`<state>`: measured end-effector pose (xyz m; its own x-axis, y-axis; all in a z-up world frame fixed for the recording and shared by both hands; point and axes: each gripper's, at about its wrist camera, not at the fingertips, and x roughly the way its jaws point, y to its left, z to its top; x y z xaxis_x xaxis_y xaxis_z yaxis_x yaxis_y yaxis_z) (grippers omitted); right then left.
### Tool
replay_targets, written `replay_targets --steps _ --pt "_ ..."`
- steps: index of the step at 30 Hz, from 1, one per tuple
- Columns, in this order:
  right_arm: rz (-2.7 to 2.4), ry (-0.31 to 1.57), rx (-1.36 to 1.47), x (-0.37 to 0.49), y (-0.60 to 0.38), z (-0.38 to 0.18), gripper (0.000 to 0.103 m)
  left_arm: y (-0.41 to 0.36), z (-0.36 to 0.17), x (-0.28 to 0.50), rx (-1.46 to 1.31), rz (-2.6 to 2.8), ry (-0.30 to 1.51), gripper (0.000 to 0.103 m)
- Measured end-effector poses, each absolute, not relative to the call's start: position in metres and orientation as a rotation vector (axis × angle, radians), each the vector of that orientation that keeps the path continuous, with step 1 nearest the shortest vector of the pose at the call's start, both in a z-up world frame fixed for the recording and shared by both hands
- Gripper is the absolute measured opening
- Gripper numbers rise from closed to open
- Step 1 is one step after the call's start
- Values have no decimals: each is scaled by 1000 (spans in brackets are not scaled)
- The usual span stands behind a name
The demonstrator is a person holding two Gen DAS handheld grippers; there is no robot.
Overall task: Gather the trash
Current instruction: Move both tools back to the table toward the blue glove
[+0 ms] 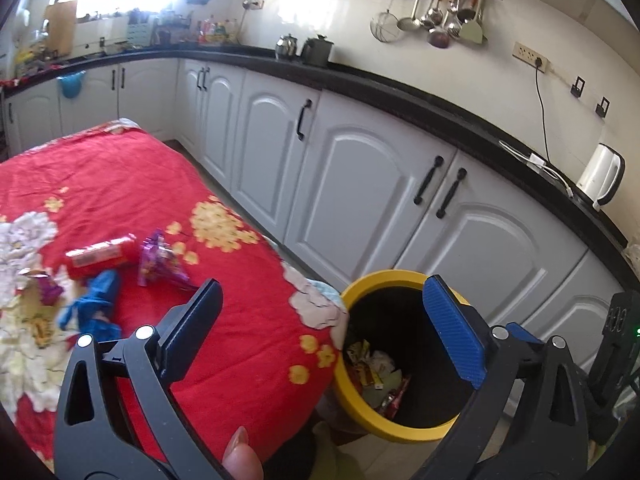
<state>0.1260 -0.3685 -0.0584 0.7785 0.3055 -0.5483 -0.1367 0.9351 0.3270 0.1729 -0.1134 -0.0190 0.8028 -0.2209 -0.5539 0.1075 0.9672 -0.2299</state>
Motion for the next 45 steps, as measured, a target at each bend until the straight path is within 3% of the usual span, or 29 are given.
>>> replay_targets --steps 12,29,45 --pt "326 602 211 125 -321 -32 71 -62 -7 151 -200 -85 550 92" --pt "453 559 117 126 -253 -3 72 1 -2 134 -264 40 520 92" --pt "536 542 45 131 -204 5 83 42 -8 126 -293 139 533 92"
